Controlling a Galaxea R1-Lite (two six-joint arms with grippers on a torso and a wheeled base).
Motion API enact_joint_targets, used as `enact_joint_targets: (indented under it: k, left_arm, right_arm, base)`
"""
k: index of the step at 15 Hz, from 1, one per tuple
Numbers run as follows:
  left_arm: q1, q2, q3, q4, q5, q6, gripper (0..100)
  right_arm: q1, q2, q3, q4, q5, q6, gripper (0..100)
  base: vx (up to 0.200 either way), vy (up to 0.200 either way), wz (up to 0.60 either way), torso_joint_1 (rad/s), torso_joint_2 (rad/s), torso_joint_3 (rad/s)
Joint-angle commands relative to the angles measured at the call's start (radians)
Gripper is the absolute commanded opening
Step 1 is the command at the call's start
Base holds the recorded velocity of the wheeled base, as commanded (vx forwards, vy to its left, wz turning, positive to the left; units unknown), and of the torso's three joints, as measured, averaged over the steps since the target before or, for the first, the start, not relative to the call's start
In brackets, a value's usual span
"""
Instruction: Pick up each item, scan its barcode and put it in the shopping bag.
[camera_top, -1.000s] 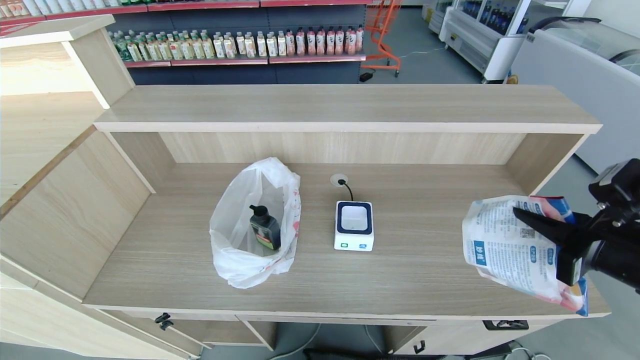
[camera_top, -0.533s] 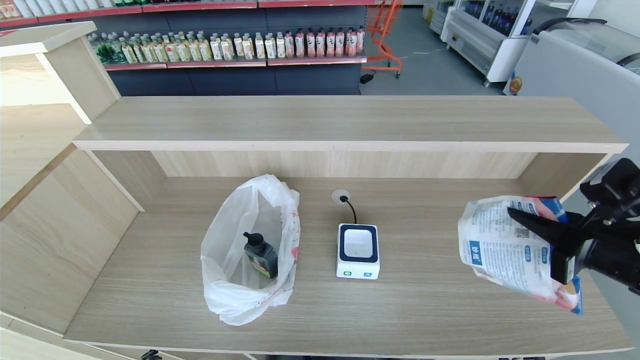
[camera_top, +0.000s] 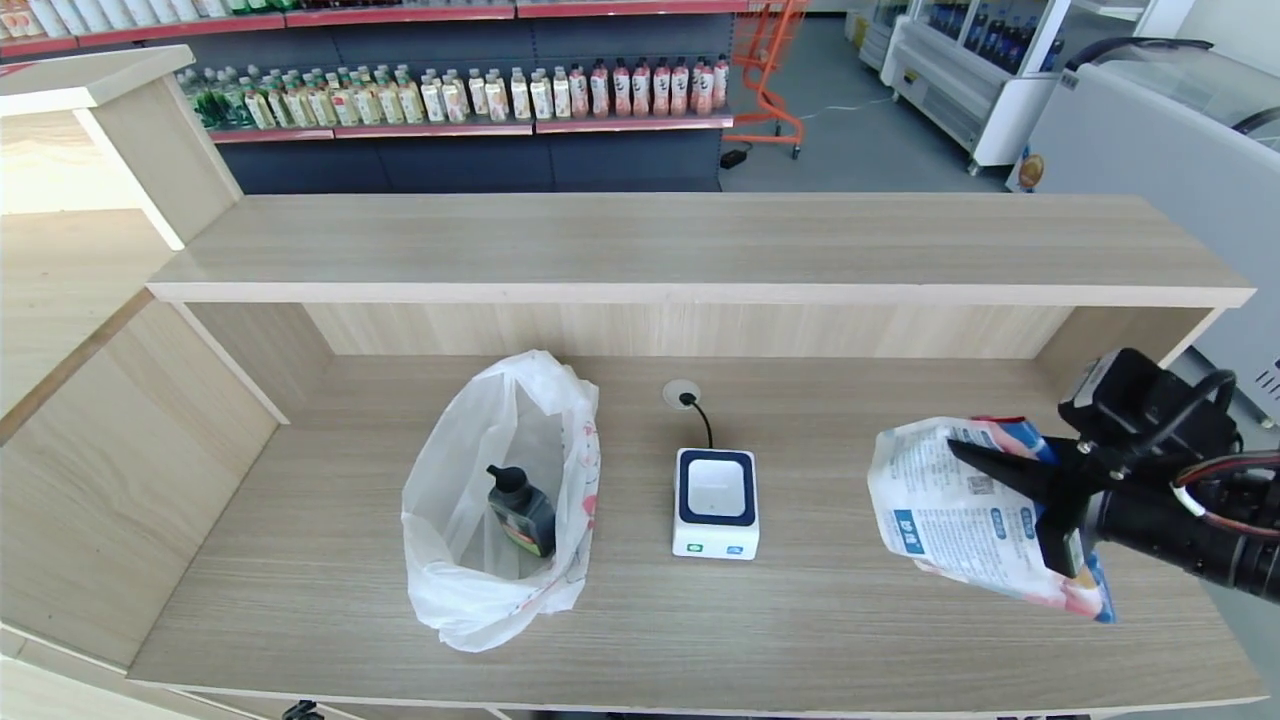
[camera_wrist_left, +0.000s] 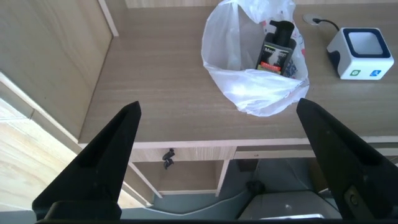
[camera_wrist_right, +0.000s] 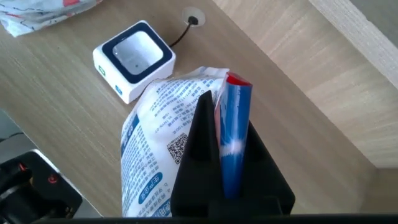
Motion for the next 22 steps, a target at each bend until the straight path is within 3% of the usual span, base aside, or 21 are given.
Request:
enact_joint_targets:
  k: [1,4,9,11,22]
  left_arm:
    - [0.0,0.002,0.0,0.0,0.0,0.0,100]
    - [0.0,0.002,0.0,0.0,0.0,0.0,100]
    - [0.0,0.002,0.0,0.0,0.0,0.0,100]
    - [0.0,0.002,0.0,0.0,0.0,0.0,100]
    - [0.0,0.002,0.0,0.0,0.0,0.0,100]
  right_arm:
    - [-0.004,0.079,-0.02,-0.002,0.082,-0.092,0]
    - [0.005,0.144,-0.026,-0.025,0.141,-0.193,0]
    - [-0.013,0.337,-0.026,-0.27,0.305,-0.346,0]
    - [-0.012,0.446,-0.019,-0.425,0.349,-0.359,0]
    - [0.011,0.684,-0.141,-0.715,0.483,-0.352,0]
  base:
    - [0.0,0.0,0.0,0.0,0.0,0.0]
    - [0.0,0.0,0.0,0.0,0.0,0.0]
    - [0.0,0.0,0.0,0.0,0.0,0.0]
    - [0.0,0.0,0.0,0.0,0.0,0.0]
    - [0.0,0.0,0.0,0.0,0.0,0.0]
